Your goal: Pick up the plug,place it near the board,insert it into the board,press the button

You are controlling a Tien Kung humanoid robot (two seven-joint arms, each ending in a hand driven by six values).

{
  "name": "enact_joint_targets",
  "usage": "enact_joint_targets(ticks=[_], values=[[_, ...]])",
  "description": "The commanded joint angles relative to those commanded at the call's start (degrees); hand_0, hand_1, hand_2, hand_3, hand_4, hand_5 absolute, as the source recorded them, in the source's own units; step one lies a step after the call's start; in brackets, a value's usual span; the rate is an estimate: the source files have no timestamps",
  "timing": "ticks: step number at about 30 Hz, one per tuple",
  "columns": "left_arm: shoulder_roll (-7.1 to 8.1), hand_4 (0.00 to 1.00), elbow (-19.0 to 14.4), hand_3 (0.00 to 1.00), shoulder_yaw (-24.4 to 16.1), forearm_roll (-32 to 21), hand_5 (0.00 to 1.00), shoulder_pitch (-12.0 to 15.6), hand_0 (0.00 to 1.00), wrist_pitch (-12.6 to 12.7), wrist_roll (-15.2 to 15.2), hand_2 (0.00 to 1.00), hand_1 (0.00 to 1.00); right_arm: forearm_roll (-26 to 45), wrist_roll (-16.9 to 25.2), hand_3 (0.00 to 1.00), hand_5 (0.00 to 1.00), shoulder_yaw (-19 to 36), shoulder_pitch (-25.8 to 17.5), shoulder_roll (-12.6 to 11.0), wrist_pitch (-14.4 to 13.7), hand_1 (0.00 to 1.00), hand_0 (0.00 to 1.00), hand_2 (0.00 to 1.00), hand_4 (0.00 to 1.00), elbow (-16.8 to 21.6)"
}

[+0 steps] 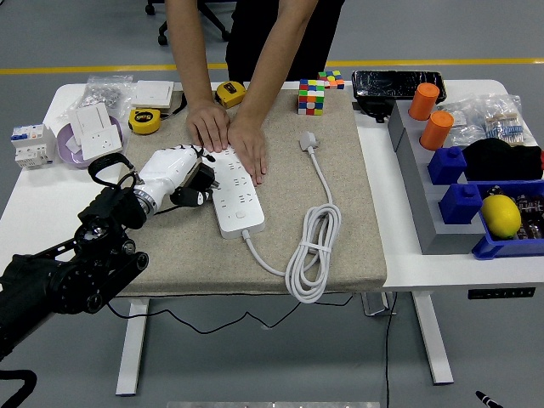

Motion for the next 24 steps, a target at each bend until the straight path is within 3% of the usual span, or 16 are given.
enact_joint_targets(ticks=[24], values=[[0.57,0.777,-3.0,0.847,1.2,-0.1,0.085,0.7,0.786,-0.8,0.3,0.935,0.921,-0.2,0.1,0.808,0.782,0.2,-0.3,0.1,0.0,0.815,0.856,0.787,0.998,0.0]])
